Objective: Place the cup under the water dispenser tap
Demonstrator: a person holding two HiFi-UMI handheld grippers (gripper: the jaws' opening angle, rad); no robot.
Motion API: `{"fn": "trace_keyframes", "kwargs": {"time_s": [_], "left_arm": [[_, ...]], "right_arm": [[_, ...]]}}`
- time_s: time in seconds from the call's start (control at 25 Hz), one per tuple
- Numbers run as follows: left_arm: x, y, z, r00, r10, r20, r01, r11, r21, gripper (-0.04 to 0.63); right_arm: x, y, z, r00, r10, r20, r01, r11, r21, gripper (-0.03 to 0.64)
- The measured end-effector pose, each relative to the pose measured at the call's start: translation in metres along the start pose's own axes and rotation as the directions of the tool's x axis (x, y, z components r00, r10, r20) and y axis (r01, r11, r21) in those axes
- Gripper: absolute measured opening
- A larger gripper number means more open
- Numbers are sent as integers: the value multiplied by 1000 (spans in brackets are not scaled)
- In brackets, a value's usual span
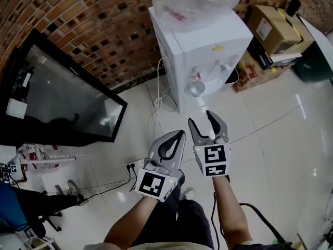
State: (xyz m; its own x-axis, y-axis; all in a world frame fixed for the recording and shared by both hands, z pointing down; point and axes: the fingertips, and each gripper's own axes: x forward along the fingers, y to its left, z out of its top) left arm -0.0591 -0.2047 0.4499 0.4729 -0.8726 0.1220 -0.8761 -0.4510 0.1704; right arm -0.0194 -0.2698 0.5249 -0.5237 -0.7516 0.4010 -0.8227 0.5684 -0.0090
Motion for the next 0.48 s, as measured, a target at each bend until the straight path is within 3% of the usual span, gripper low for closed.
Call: {"fn": "trace_keyframes", "kwargs": {"time_s": [0.24,0.48], "left_arm": [[-35,-33,40,999,-21,39,19,998,53,0],[-74,-82,85,997,-48,63,42,994,100,0]], "right_arm": [[-81,25,58,992,-21,126,26,999,-37,92],[-168,43,99,978,-39,206,41,999,-4,46]]}}
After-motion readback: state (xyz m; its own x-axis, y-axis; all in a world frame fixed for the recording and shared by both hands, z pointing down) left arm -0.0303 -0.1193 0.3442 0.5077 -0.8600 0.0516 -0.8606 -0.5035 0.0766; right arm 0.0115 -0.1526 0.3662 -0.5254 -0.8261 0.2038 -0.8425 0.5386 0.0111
